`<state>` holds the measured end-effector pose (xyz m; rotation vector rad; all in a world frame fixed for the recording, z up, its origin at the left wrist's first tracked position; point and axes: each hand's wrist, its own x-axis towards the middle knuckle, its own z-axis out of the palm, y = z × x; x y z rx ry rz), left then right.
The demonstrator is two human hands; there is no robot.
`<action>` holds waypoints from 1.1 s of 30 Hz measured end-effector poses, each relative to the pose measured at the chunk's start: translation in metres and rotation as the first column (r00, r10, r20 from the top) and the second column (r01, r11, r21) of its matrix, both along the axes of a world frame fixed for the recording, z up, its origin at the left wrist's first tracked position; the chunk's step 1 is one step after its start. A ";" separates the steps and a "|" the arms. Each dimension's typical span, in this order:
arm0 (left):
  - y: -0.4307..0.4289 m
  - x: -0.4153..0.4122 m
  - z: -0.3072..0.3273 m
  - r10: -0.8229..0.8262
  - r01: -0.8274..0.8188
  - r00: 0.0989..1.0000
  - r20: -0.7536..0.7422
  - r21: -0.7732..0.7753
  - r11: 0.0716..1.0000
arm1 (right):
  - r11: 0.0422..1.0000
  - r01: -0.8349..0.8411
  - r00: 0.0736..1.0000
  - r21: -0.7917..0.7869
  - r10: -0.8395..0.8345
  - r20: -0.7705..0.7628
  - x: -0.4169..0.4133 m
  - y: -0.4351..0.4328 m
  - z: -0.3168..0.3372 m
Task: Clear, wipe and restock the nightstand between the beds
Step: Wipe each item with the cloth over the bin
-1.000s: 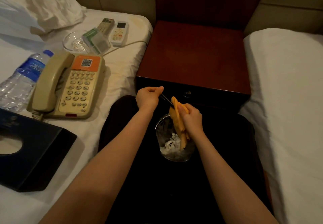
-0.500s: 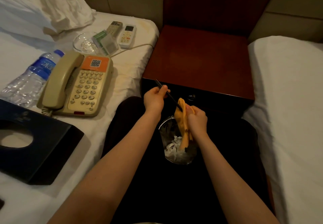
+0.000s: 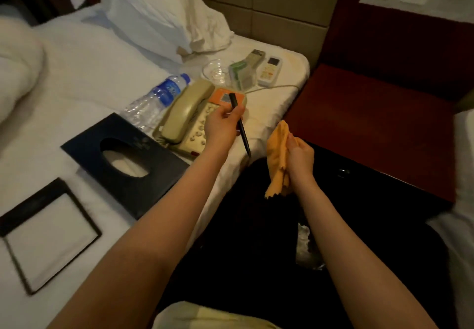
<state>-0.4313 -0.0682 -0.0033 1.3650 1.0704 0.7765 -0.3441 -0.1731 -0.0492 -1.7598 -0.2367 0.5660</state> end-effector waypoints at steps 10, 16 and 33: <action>0.052 -0.131 0.015 0.386 -0.363 0.917 -0.103 0.190 0.912 | 0.909 -0.350 0.923 0.228 0.376 -0.082 -0.098 0.090 0.038; 0.075 -0.220 -0.011 0.609 -0.580 0.763 -0.216 0.186 0.793 | 0.790 -0.593 0.796 0.156 0.604 -0.028 -0.144 0.111 0.053; 0.057 -0.291 -0.054 0.547 -0.433 0.552 -0.630 0.344 0.833 | 0.608 -0.794 0.607 0.009 0.793 -0.053 -0.222 0.134 0.042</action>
